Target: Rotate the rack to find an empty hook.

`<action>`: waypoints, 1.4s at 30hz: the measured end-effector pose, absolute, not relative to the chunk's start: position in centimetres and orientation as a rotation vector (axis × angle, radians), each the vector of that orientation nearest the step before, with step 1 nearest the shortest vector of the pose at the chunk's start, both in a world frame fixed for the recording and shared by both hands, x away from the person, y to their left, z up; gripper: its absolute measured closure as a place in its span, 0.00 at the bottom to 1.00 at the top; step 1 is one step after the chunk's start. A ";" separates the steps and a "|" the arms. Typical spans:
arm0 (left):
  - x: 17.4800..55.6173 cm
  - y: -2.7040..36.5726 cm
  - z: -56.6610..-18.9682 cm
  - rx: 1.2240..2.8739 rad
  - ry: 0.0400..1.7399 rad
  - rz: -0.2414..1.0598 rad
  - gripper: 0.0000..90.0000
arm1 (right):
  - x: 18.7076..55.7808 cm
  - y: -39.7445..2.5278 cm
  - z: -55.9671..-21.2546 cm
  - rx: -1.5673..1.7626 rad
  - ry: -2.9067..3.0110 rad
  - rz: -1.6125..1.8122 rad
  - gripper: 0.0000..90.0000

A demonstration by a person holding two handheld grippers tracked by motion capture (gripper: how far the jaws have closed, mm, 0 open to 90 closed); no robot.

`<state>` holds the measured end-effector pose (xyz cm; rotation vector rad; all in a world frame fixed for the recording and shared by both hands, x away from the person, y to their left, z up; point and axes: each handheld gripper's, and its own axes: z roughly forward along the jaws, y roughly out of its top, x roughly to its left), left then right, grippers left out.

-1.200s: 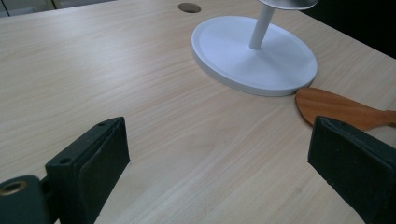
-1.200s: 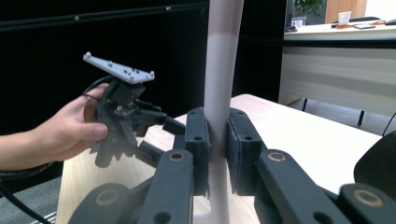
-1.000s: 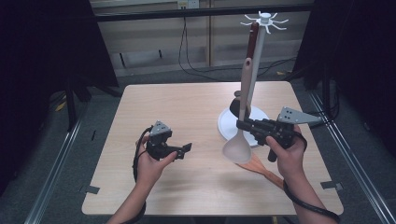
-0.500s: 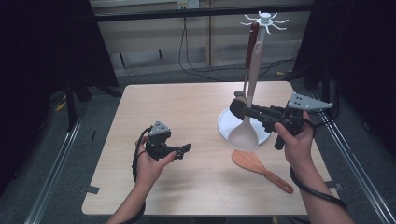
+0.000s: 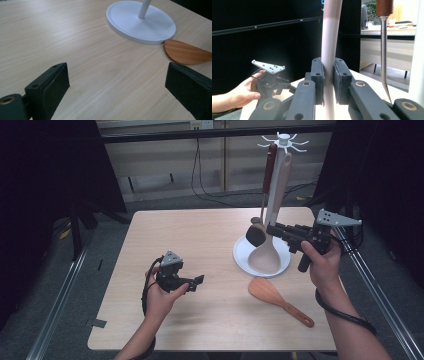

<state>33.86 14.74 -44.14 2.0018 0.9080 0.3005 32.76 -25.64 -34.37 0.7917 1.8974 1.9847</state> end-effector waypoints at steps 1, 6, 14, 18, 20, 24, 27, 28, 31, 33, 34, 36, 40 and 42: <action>33.9 14.7 -44.2 2.001 0.909 0.300 0.06 | 32.9 -25.7 -34.4 0.798 1.902 1.983 0.89; 33.9 14.7 -44.2 2.004 0.908 0.290 0.06 | 33.4 -25.9 -34.5 0.813 1.902 1.992 0.89; 34.0 14.6 -44.5 2.008 0.911 0.286 0.06 | 34.1 -26.4 -34.7 0.830 1.899 1.998 0.89; 33.9 14.6 -44.5 2.012 0.910 0.273 0.06 | 34.4 -26.4 -34.8 0.835 1.914 2.000 0.89; 33.9 14.6 -44.5 2.014 0.907 0.272 0.06 | 34.6 -26.4 -34.8 0.831 1.922 2.001 0.89; 33.9 14.6 -44.5 2.016 0.902 0.274 0.06 | 34.9 -26.5 -34.9 0.840 1.912 2.018 0.89; 33.9 14.6 -44.5 2.010 0.907 0.273 0.06 | 35.1 -26.7 -35.0 0.849 1.907 2.039 0.89; 33.9 14.6 -44.5 2.003 0.911 0.272 0.06 | 35.2 -26.7 -35.1 0.856 1.898 2.043 0.89; 33.9 14.6 -44.5 2.005 0.909 0.276 0.06 | 35.4 -26.8 -35.2 0.865 1.902 2.037 0.89; 33.9 14.6 -44.5 2.003 0.907 0.275 0.06 | 35.6 -26.8 -35.2 0.868 1.902 2.043 0.89; 33.9 14.6 -44.4 2.004 0.909 0.277 0.07 | 35.8 -26.8 -35.3 0.878 1.897 2.054 0.88; 33.9 14.6 -44.4 2.024 0.898 0.282 0.07 | 35.9 -26.8 -35.4 0.882 1.899 2.054 0.88; 33.9 14.5 -44.4 2.021 0.900 0.280 0.07 | 36.3 -27.0 -35.7 0.903 1.888 2.059 0.87; 33.9 14.5 -44.4 2.020 0.900 0.282 0.07 | 36.5 -27.1 -35.8 0.918 1.878 2.066 0.87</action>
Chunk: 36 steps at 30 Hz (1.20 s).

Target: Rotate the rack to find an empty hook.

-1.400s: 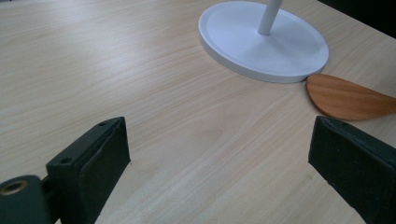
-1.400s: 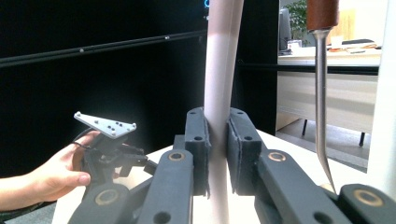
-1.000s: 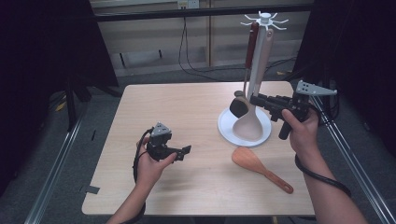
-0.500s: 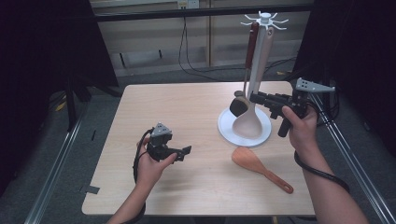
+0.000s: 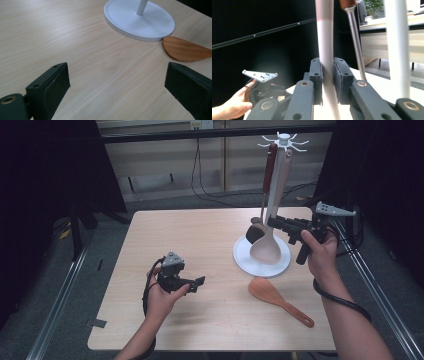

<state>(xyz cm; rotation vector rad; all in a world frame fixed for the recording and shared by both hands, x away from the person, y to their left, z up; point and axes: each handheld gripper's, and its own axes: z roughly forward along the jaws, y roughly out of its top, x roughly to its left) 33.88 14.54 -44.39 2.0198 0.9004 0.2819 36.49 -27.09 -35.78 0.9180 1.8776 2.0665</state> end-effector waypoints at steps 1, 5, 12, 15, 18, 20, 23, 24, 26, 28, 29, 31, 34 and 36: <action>33.9 14.5 -44.4 2.020 0.900 0.280 0.07 | 36.6 -27.2 -35.9 0.929 1.874 2.070 0.86; 33.9 14.6 -44.4 2.018 0.901 0.283 0.07 | 36.9 -27.5 -36.2 0.967 1.844 2.087 0.84; 33.8 14.4 -44.3 2.024 0.893 0.286 0.07 | 36.9 -27.4 -36.8 1.028 1.773 2.093 0.82; 33.8 14.4 -44.3 2.034 0.886 0.284 0.07 | 36.9 -27.4 -36.8 1.026 1.766 2.087 0.82; 33.8 14.4 -44.3 2.028 0.893 0.283 0.07 | 36.8 -27.4 -36.7 1.053 1.725 2.083 0.78; 33.8 14.4 -44.3 2.035 0.888 0.283 0.07 | 36.8 -27.4 -36.6 1.048 1.718 2.065 0.78; 33.9 14.3 -44.4 2.032 0.887 0.282 0.07 | 36.8 -27.4 -36.5 1.040 1.721 2.052 0.74; 33.9 14.3 -44.4 2.031 0.885 0.278 0.07 | 36.7 -27.3 -36.4 1.041 1.714 2.045 0.73; 33.8 14.3 -44.3 2.028 0.887 0.283 0.07 | 36.6 -27.3 -36.3 1.040 1.716 2.031 0.72; 33.8 14.3 -44.3 2.027 0.886 0.284 0.07 | 36.5 -27.2 -36.2 1.039 1.691 2.026 0.65; 33.8 14.3 -44.3 2.028 0.885 0.284 0.07 | 36.2 -27.2 -36.0 1.032 1.664 2.023 0.62; 33.8 14.3 -44.4 2.029 0.887 0.284 0.07 | 36.2 -27.2 -35.9 1.029 1.659 2.015 0.60; 33.8 14.2 -44.4 2.031 0.884 0.283 0.07 | 35.8 -27.0 -35.5 1.000 1.630 1.974 0.57; 33.9 14.2 -44.3 2.036 0.879 0.285 0.07 | 35.6 -27.0 -35.2 0.985 1.595 1.974 0.54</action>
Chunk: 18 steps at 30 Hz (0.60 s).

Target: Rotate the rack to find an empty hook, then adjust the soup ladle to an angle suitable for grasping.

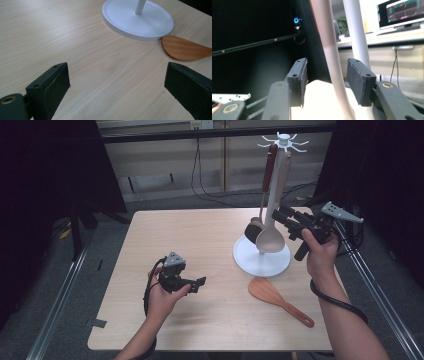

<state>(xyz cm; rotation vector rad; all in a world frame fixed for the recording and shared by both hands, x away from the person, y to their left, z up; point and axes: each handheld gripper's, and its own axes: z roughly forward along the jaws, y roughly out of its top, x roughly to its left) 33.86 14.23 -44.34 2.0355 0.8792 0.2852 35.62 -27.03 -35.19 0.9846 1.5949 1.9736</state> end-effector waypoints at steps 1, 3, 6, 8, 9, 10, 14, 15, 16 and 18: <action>33.8 14.2 -44.3 2.032 0.882 0.284 0.07 | 35.5 -27.0 -35.0 0.983 1.579 1.965 0.53; 33.8 14.2 -44.3 2.025 0.886 0.283 0.07 | 35.3 -27.0 -34.6 0.958 1.550 1.960 0.50; 33.8 14.2 -44.3 2.025 0.889 0.282 0.07 | 35.1 -27.2 -34.0 0.939 1.501 1.959 0.48; 33.8 14.2 -44.4 2.025 0.887 0.284 0.07 | 35.0 -27.3 -33.5 0.931 1.480 1.944 0.49; 33.8 14.2 -44.4 2.024 0.887 0.283 0.07 | 35.0 -27.3 -33.3 0.926 1.467 1.939 0.52; 33.8 14.2 -44.4 2.024 0.888 0.284 0.07 | 34.9 -27.4 -33.0 0.921 1.443 1.939 0.55; 33.9 14.2 -44.5 2.025 0.894 0.281 0.07 | 34.4 -27.5 -32.1 0.958 1.295 1.937 0.75; 33.8 14.3 -44.6 2.028 0.897 0.283 0.07 | 34.3 -27.6 -31.8 0.956 1.268 1.954 0.77; 33.8 14.3 -44.6 2.028 0.897 0.284 0.07 | 34.3 -27.5 -31.4 0.963 1.245 1.936 0.79; 33.8 14.3 -44.5 2.025 0.890 0.284 0.07 | 34.3 -27.3 -30.8 0.955 1.227 1.939 0.82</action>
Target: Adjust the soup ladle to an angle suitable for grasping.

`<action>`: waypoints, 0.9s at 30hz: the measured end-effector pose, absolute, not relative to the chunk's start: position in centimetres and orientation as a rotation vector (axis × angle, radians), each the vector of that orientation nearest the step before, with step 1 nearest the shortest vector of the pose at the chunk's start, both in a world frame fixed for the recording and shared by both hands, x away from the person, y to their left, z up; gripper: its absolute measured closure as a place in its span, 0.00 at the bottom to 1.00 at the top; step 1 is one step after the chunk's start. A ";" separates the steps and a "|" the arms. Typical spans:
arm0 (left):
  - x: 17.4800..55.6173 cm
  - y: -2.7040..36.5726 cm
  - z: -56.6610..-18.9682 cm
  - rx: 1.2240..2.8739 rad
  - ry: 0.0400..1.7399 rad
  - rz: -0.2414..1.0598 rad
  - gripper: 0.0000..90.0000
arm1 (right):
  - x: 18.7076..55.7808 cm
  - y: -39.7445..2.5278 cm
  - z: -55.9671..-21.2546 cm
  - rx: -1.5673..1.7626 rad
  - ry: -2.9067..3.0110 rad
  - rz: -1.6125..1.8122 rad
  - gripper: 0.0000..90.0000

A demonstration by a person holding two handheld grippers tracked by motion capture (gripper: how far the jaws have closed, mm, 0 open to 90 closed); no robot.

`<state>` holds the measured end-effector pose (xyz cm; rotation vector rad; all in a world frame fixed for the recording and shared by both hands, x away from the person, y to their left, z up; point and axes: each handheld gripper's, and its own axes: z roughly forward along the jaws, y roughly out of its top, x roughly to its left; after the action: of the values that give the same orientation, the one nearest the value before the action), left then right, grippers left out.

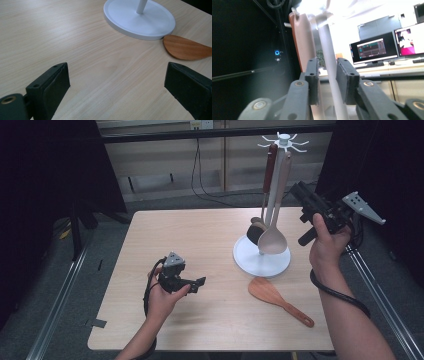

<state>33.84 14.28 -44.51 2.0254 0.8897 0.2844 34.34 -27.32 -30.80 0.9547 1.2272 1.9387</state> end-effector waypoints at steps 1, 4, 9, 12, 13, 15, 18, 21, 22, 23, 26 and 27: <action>33.8 14.2 -44.5 2.017 0.893 0.281 0.07 | 34.3 -27.2 -30.5 0.955 1.213 1.931 0.84; 33.8 14.2 -44.4 2.024 0.884 0.286 0.07 | 34.6 -26.9 -29.7 0.927 1.186 1.926 0.92; 33.8 14.3 -44.4 2.020 0.886 0.282 0.07 | 35.1 -26.4 -28.7 0.914 1.152 1.921 1.00; 33.8 14.3 -44.4 2.016 0.889 0.277 0.07 | 35.2 -26.2 -28.3 0.906 1.149 1.890 1.00; 33.8 14.3 -44.4 2.017 0.887 0.278 0.07 | 35.3 -26.1 -28.3 0.910 1.148 1.885 1.00; 33.8 14.3 -44.4 2.019 0.889 0.276 0.07 | 35.5 -26.1 -28.3 0.928 1.135 1.894 1.00; 33.8 14.4 -44.4 2.018 0.890 0.276 0.07 | 35.8 -26.1 -28.2 0.941 1.118 1.899 1.00; 33.8 14.4 -44.4 2.019 0.888 0.272 0.07 | 35.9 -26.2 -27.9 0.948 1.110 1.884 1.00; 33.8 14.3 -44.4 2.019 0.887 0.275 0.07 | 36.0 -26.3 -27.7 0.952 1.103 1.875 1.00; 33.8 14.3 -44.4 2.024 0.885 0.277 0.07 | 36.0 -26.4 -27.5 0.957 1.093 1.879 1.00; 33.8 14.3 -44.5 2.024 0.886 0.275 0.07 | 36.1 -26.4 -27.0 0.958 1.077 1.878 1.00; 33.8 14.2 -44.6 2.023 0.886 0.271 0.07 | 36.2 -26.4 -26.8 0.956 1.073 1.874 1.00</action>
<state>33.83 14.25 -44.55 2.0231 0.8863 0.2707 36.19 -26.41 -26.76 0.9559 1.0730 1.8742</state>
